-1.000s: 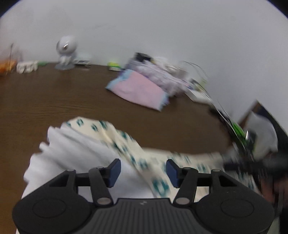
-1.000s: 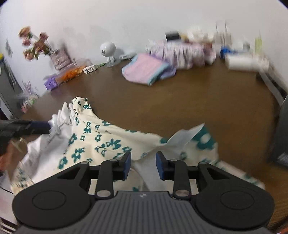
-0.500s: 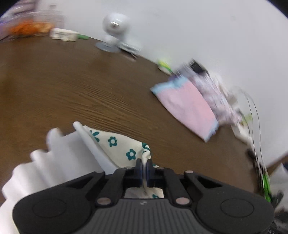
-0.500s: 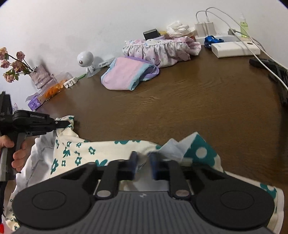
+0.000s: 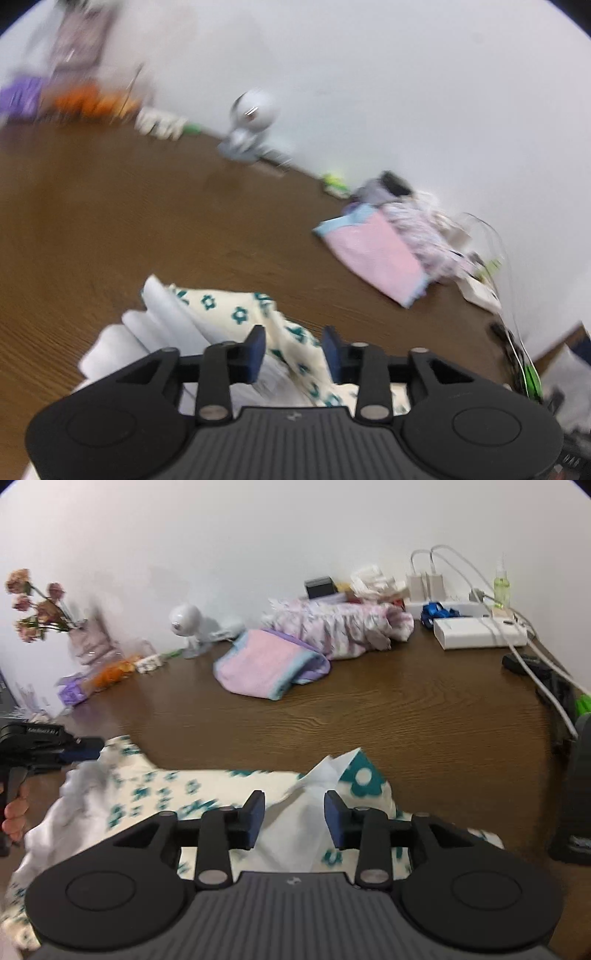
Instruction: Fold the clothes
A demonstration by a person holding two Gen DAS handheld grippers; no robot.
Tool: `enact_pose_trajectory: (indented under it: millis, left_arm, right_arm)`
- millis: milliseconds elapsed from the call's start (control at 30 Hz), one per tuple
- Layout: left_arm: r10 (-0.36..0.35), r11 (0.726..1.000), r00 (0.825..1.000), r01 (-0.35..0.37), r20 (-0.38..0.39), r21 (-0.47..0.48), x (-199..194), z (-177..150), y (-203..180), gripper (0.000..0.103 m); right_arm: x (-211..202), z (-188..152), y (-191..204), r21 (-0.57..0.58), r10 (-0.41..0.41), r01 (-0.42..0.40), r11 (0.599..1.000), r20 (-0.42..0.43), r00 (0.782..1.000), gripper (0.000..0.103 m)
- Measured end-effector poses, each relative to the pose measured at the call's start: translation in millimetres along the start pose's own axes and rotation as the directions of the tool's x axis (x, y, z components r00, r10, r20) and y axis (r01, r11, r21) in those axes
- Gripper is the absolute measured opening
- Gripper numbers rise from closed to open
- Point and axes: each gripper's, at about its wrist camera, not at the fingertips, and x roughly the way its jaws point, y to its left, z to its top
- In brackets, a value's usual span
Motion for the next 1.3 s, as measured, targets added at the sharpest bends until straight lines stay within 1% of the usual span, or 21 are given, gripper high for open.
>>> enact_pose_trajectory:
  millis: [33,133,233,367,433,500,533,600,667,800,867,900,967,1000,1033,1100,1167,1200,1233,1267,1300]
  left_arm:
    - [-0.014,0.999,1.000,0.014,0.002,0.031,-11.5,-2.8,-6.9,0.037]
    - [-0.069,0.988,0.998,0.069,-0.001,0.137,-47.4,-16.5,-27.9,0.039]
    - [-0.119,0.958,0.993,0.112,0.013,0.265,-86.1,-43.5,-39.4,0.051]
    - [-0.146,0.912,0.989,0.128,0.017,0.390,-127.6,-94.1,-29.6,0.052]
    - [-0.149,0.889,0.989,0.135,-0.003,0.438,-139.7,-120.2,-19.9,0.052]
    - [-0.131,0.857,0.991,0.116,-0.006,0.502,-144.4,-143.3,-9.7,0.051]
    - [-0.117,0.849,0.993,0.109,-0.018,0.517,-142.6,-149.7,-5.7,0.051]
    - [-0.110,0.856,0.992,0.123,-0.055,0.503,-136.0,-153.7,3.7,0.051]
    - [-0.117,0.868,0.989,0.146,-0.091,0.474,-130.4,-155.0,14.5,0.051]
    - [-0.127,0.861,0.989,0.149,-0.078,0.486,-138.8,-159.4,26.2,0.050]
    - [-0.140,0.861,0.987,0.161,-0.081,0.483,-141.0,-159.9,26.7,0.051]
    - [-0.150,0.857,0.985,0.172,-0.085,0.486,-141.7,-159.6,25.4,0.052]
    - [-0.181,0.832,0.978,0.210,-0.107,0.514,-137.2,-159.9,15.2,0.056]
    - [-0.196,0.818,0.973,0.229,-0.119,0.528,-134.7,-160.1,10.0,0.059]
    - [-0.203,0.799,0.970,0.242,-0.133,0.550,-129.7,-162.2,5.4,0.061]
    - [-0.206,0.769,0.965,0.262,-0.162,0.583,-119.3,-165.6,-1.7,0.061]
    - [-0.198,0.753,0.962,0.272,-0.189,0.599,-110.4,-169.1,-4.3,0.059]
    - [-0.198,0.749,0.960,0.277,-0.196,0.602,-107.4,-170.6,-3.3,0.058]
    - [-0.198,0.750,0.960,0.279,-0.199,0.600,-106.2,-170.8,-1.7,0.049]
    - [-0.198,0.752,0.959,0.281,-0.201,0.596,-105.0,-170.8,-0.2,0.036]
    - [-0.198,0.754,0.959,0.282,-0.204,0.593,-103.9,-170.8,1.4,0.033]
  right_arm:
    - [-10.9,-3.7,4.2,-0.007,0.022,-0.022,1.000,0.006,1.000,0.042]
    - [-39.2,-24.5,21.8,-0.069,0.080,-0.079,0.994,0.005,0.997,0.046]
    - [-69.9,-54.2,39.9,-0.157,0.118,-0.116,0.981,0.003,0.993,0.048]
    - [-110.7,-95.5,41.6,-0.253,0.093,-0.086,0.964,0.013,0.996,0.048]
    - [-126.1,-114.0,35.1,-0.256,0.079,-0.073,0.964,0.013,0.997,0.044]
    - [-134.3,-124.7,25.0,-0.215,0.071,-0.067,0.974,0.012,0.997,0.042]
    - [-134.6,-127.1,21.3,-0.181,0.070,-0.067,0.981,0.010,0.998,0.036]
    - [-132.1,-130.1,18.2,-0.141,0.071,-0.068,0.988,0.014,0.997,0.032]
    - [-127.0,-134.4,24.5,-0.184,0.050,-0.048,0.982,0.006,0.999,0.031]
    - [-118.9,-147.9,34.6,-0.259,-0.072,0.064,0.964,-0.024,0.997,0.018]
    - [-124.6,-151.0,34.0,-0.238,-0.089,0.084,0.968,-0.012,0.996,0.018]
    - [-129.9,-149.4,37.7,-0.230,-0.076,0.076,0.970,0.009,0.997,0.020]
    - [-138.9,-145.6,49.9,-0.241,-0.014,0.026,0.970,0.053,0.998,0.030]
    - [-139.2,-144.1,57.1,-0.250,0.033,-0.017,0.968,0.056,0.998,0.045]
    - [-135.7,-143.3,63.8,-0.263,0.065,-0.050,0.964,0.048,0.997,0.050]
    - [-120.8,-143.5,75.6,-0.292,0.087,-0.080,0.953,0.011,0.996,0.049]
    - [-105.4,-145.7,83.0,-0.310,0.067,-0.070,0.948,-0.020,0.998,0.042]
    - [-100.7,-146.7,83.8,-0.306,0.064,-0.071,0.949,-0.033,0.997,0.035]
    - [-96.0,-147.8,84.5,-0.302,0.062,-0.073,0.951,-0.045,0.997,0.019]
    - [-91.3,-148.9,85.2,-0.298,0.059,-0.074,0.952,-0.058,0.997,0.010]
    - [-89.8,-150.0,85.6,-0.300,0.054,-0.072,0.951,-0.068,0.996,0.006]
